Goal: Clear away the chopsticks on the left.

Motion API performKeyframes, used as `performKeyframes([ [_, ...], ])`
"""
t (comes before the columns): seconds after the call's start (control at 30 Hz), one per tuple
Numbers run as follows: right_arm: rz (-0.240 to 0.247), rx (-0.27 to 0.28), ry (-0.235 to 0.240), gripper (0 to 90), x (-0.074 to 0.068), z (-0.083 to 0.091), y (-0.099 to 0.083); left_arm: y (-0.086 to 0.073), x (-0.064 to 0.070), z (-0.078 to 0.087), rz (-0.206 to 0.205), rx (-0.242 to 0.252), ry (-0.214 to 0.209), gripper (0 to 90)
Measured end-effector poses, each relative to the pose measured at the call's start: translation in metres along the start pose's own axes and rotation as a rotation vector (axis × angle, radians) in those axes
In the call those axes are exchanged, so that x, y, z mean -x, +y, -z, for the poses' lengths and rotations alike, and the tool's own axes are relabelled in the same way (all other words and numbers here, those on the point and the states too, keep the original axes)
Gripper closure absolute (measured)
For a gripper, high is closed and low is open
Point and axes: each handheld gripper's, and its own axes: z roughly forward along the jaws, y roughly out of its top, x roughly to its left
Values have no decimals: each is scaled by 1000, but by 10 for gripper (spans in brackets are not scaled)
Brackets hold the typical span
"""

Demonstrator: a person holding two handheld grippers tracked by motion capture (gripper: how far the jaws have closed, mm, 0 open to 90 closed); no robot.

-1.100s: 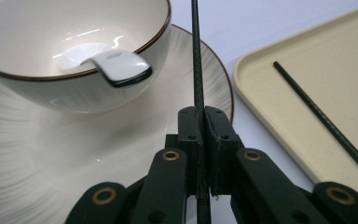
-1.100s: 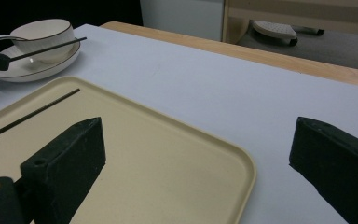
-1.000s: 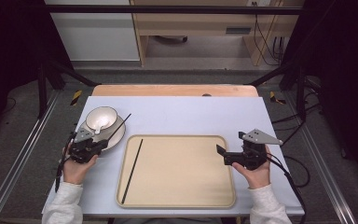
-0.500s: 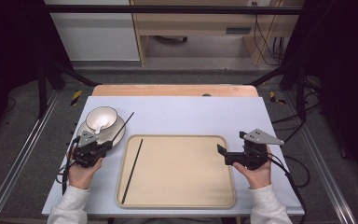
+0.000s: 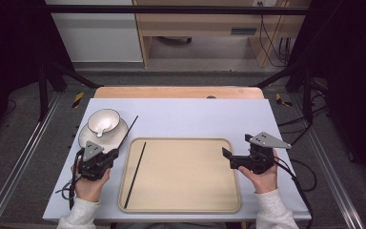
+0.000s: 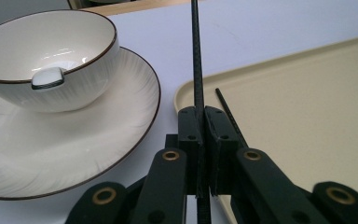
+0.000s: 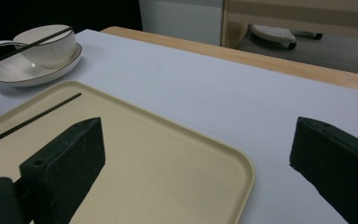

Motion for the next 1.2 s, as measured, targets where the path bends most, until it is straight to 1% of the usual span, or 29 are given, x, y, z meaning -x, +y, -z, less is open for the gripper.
performKeyframes([
  [0.07,-3,0,0,34,0,1,0,-1,6,2,9,10,6,854],
  [0.13,-2,4,1,34,0,1,0,-2,12,5,16,22,23,854],
  [0.27,-5,7,0,34,0,3,1,-1,21,11,44,45,28,854],
  [0.37,-6,7,-3,34,0,3,1,0,30,15,34,69,44,854],
  [0.53,-6,11,-1,34,0,3,1,2,47,22,39,102,43,854],
  [0.63,-7,8,4,33,-1,2,0,3,55,21,43,105,54,853],
  [0.7,-8,8,5,33,-1,2,0,3,60,20,61,109,60,854],
  [0.73,-8,9,8,33,-1,2,1,3,62,20,63,109,73,854],
  [0.77,-13,10,8,33,-1,3,1,3,66,21,53,110,94,854],
  [0.8,-12,15,6,34,-1,3,1,3,67,21,56,109,98,853],
  [0.83,-13,16,6,34,0,4,1,3,70,20,74,113,92,853],
  [0.87,-16,18,4,34,0,5,2,2,72,20,76,109,95,853],
  [0.9,-13,21,5,34,0,5,2,2,75,19,80,118,106,854],
  [0.97,-14,22,5,34,0,5,2,0,77,17,83,107,98,853],
  [1.0,-13,21,7,34,0,5,2,-2,79,16,92,109,101,853],
  [1.03,-13,20,6,34,0,5,2,-4,81,15,108,115,101,854],
  [1.07,-17,18,8,34,0,5,2,-7,82,14,112,109,99,853],
  [1.2,-13,18,8,34,0,4,2,-17,85,13,137,114,98,854],
])
